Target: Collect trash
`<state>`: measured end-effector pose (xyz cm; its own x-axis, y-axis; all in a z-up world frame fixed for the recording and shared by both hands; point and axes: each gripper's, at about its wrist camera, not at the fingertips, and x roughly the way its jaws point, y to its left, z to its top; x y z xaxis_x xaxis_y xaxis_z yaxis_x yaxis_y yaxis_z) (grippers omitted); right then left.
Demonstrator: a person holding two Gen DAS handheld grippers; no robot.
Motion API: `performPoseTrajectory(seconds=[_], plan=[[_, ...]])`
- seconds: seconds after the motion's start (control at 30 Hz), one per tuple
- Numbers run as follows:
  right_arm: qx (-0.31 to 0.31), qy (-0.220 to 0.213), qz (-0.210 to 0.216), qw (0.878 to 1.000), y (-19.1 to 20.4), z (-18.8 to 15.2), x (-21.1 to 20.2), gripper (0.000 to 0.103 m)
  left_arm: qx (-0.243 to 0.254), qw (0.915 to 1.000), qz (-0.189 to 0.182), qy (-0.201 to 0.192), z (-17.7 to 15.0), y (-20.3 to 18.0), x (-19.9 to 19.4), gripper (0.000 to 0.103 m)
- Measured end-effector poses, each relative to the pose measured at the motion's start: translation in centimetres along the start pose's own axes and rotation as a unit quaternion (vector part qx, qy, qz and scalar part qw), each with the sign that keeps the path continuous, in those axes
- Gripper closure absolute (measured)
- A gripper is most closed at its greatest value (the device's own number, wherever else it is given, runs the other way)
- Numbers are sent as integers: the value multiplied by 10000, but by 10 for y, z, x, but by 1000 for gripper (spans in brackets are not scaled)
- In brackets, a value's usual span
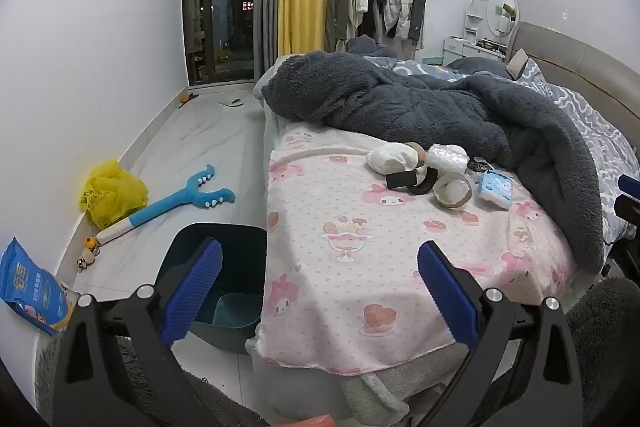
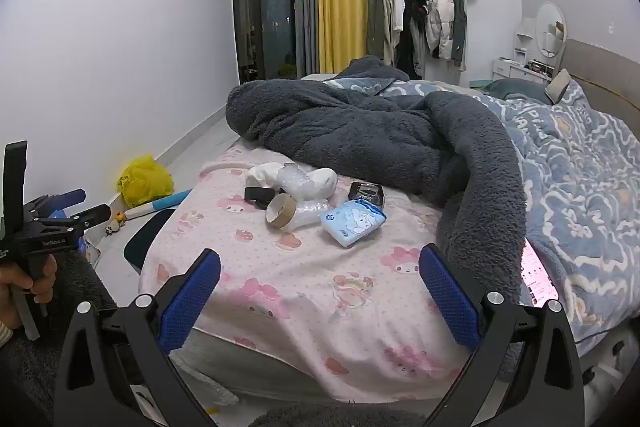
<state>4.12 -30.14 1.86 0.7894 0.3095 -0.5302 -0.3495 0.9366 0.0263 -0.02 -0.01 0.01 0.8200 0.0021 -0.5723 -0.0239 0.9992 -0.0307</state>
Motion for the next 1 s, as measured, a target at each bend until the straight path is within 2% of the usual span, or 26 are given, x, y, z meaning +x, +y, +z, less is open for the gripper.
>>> performPoseTrajectory(seconds=[1.0], plan=[[84, -11, 54, 10000, -2, 0, 1, 3, 11, 10000, 10, 15, 0, 0, 0, 3]])
